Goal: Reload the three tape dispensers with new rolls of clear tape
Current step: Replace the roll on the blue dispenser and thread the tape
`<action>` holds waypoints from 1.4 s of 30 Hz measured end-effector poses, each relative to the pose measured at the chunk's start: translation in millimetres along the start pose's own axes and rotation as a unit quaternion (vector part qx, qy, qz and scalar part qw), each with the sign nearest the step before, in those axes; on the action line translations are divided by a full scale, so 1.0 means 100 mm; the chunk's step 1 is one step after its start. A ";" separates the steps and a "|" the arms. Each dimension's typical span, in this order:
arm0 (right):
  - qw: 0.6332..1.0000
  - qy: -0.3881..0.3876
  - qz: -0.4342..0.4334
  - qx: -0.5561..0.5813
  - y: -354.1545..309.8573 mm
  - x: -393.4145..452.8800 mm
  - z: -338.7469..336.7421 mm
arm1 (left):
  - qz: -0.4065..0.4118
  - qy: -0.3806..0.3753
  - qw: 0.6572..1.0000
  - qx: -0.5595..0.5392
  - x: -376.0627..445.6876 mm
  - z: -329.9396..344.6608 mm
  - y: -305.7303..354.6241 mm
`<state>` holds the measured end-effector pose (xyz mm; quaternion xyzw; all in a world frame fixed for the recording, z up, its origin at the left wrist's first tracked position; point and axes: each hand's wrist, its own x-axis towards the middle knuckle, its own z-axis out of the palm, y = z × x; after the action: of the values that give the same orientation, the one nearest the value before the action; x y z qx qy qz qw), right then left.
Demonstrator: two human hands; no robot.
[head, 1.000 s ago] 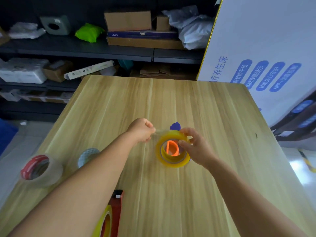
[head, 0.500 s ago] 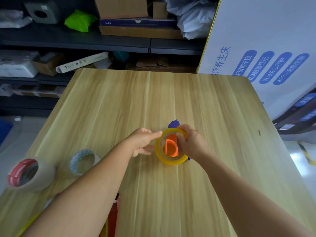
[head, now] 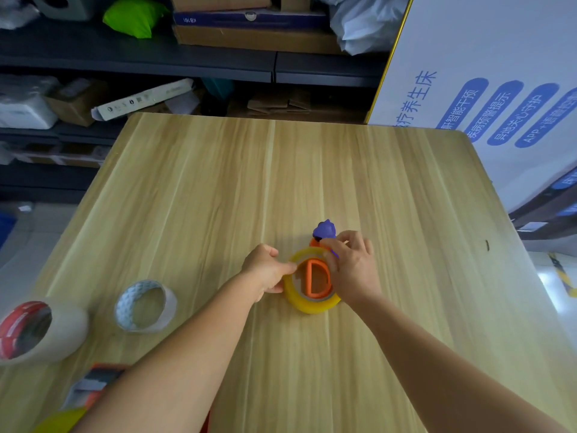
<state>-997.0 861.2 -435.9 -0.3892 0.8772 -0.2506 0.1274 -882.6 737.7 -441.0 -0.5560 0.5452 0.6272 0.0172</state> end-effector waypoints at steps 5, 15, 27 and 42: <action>0.999 -0.042 0.032 -0.003 0.09 -0.11 0.06 | -0.002 0.023 1.000 -0.007 0.06 0.04 -0.12; 0.976 -0.158 0.040 -0.144 -0.18 -0.31 0.24 | 0.002 0.046 0.999 -0.017 0.07 0.08 -0.15; 0.970 -0.188 0.036 0.147 0.10 -0.22 -0.01 | 0.007 0.011 0.997 -0.077 -0.19 0.09 -0.23; 0.970 -0.233 0.037 -0.053 -0.08 -0.44 0.04 | 0.027 0.089 0.995 -0.042 -0.30 0.17 -0.47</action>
<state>-961.2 887.8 -433.7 -0.4100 0.8492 -0.1012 0.3171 -853.3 786.5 -454.1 -0.5948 0.5330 0.5974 -0.0720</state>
